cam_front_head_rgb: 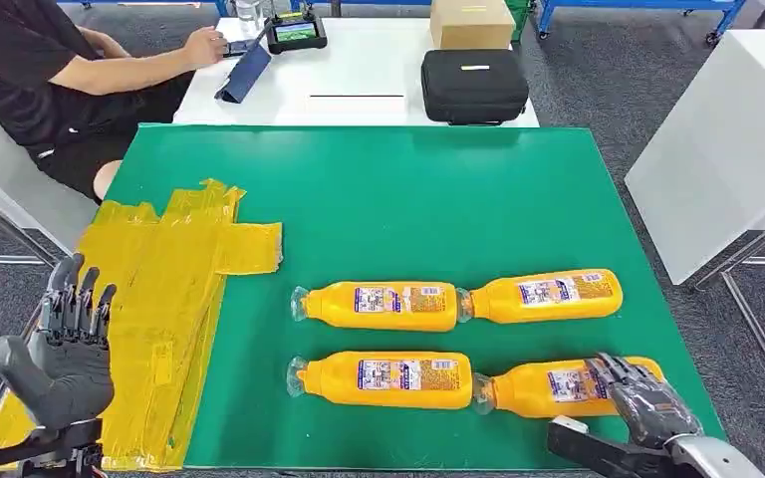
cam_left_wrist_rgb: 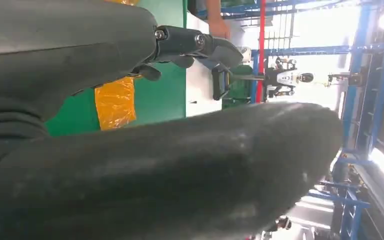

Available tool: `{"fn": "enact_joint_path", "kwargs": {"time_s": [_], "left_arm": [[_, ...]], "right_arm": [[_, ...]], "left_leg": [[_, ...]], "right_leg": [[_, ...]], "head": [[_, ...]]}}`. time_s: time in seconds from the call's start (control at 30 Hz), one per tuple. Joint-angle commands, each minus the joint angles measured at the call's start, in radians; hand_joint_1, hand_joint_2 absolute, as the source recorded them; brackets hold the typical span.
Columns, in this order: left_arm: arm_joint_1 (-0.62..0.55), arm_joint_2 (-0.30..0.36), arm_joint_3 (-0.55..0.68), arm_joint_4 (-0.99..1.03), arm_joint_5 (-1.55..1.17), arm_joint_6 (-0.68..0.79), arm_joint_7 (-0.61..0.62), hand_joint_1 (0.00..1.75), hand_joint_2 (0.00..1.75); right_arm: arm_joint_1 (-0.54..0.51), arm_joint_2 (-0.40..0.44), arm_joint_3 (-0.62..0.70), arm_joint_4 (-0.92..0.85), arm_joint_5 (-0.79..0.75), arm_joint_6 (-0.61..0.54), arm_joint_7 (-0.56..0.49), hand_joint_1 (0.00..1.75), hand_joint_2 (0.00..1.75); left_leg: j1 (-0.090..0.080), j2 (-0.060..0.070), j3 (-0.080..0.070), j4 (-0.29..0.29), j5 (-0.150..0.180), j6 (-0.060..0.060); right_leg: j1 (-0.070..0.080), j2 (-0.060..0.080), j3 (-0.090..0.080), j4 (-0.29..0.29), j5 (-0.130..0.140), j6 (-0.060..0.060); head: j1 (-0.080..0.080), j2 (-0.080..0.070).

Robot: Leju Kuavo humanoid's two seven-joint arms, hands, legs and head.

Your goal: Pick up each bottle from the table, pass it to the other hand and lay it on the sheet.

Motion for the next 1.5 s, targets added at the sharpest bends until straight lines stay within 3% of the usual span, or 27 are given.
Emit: {"fn": "enact_joint_path", "kwargs": {"time_s": [0.03, 0.9, 0.93, 1.5], "left_arm": [[0.002, 0.000, 0.048, 0.036, 0.005, 0.007, 0.002, 0.00, 0.00], [0.005, 0.004, 0.041, 0.043, 0.015, 0.016, -0.003, 0.00, 0.00], [-0.013, 0.004, 0.037, 0.064, 0.018, 0.016, 0.001, 0.00, 0.00], [-0.050, 0.008, 0.034, 0.085, 0.025, 0.022, 0.017, 0.00, 0.00]], "right_arm": [[-0.034, -0.006, 0.086, 0.108, 0.021, -0.002, 0.007, 0.00, 1.75], [-0.037, -0.043, 0.118, 0.156, 0.071, -0.010, 0.074, 0.00, 1.75], [0.023, -0.049, 0.103, 0.123, 0.038, 0.014, 0.107, 1.75, 1.75], [0.043, -0.045, 0.049, 0.072, -0.061, 0.043, 0.099, 1.75, 1.75]], "left_leg": [[0.001, 0.001, 0.003, -0.002, -0.001, -0.003], [0.002, -0.001, 0.005, -0.002, -0.001, -0.004], [0.002, -0.001, 0.004, -0.001, -0.001, -0.004], [0.002, -0.003, 0.008, -0.001, -0.001, -0.004]], "right_leg": [[0.001, 0.000, 0.004, -0.002, 0.000, 0.000], [0.002, -0.003, 0.006, -0.003, -0.001, 0.000], [0.001, -0.002, 0.005, -0.002, -0.001, 0.000], [0.002, -0.004, 0.009, -0.002, -0.001, -0.001]], "head": [[0.000, 0.000], [0.000, 0.000], [0.000, 0.000], [0.000, 0.000]]}}
